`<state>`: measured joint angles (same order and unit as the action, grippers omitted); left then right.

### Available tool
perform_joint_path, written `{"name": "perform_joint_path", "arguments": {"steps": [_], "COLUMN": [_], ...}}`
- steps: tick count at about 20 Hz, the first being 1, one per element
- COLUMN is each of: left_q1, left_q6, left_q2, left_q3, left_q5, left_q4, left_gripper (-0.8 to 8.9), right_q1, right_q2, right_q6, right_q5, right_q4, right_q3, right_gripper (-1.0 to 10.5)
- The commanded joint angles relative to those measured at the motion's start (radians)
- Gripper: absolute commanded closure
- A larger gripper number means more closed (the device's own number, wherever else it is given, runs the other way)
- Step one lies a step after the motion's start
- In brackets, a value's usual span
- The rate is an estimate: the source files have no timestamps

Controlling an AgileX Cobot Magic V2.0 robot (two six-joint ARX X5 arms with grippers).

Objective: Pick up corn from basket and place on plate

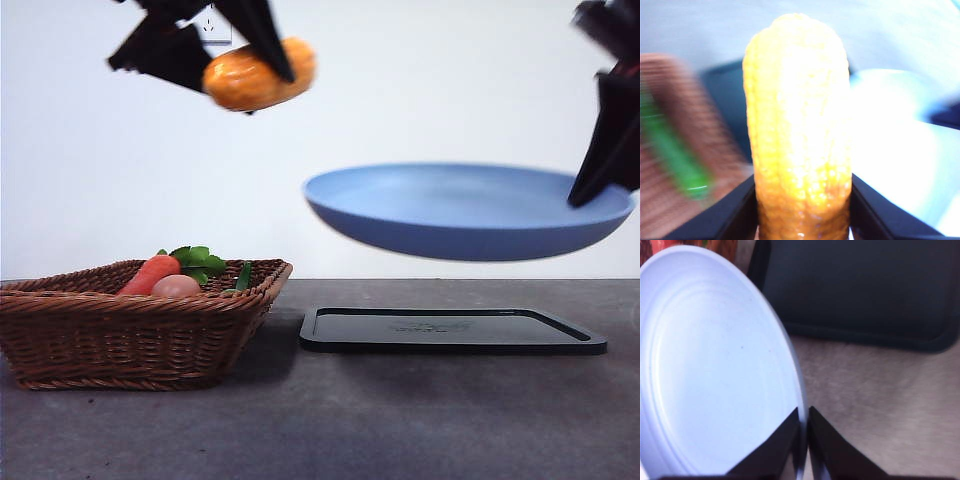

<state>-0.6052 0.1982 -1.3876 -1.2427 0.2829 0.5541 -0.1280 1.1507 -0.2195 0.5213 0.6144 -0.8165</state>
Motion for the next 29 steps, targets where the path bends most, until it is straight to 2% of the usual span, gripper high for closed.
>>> {"name": "perform_joint_path", "arguments": {"steps": [1,8,18,25,29], "left_q1": [-0.068,-0.187,-0.2,-0.211,-0.211], "left_q6": [-0.029,-0.104,-0.143,-0.141,-0.138], "left_q2": [-0.035,-0.169,-0.328,-0.34,-0.338], "left_q3": [-0.019,-0.019,-0.019,-0.03,-0.108], "left_q5": [0.005,0.005,0.002,0.002,0.002], "left_q4": [-0.016,-0.057,-0.084,-0.069,0.035], "left_gripper": [6.1,6.1,6.03,4.71,4.57], "right_q1": [0.0,-0.001,-0.01,-0.01,-0.01], "right_q2": [0.067,0.156,0.156,0.156,0.156], "right_q6": [-0.048,-0.061,-0.061,-0.057,-0.054], "right_q5": [0.024,0.073,0.094,0.103,0.101], "right_q4": [-0.032,-0.063,-0.067,-0.067,-0.067], "right_q3": [-0.018,-0.018,-0.018,-0.018,-0.018], "right_gripper": [9.4,9.4,9.4,9.4,9.4]}}
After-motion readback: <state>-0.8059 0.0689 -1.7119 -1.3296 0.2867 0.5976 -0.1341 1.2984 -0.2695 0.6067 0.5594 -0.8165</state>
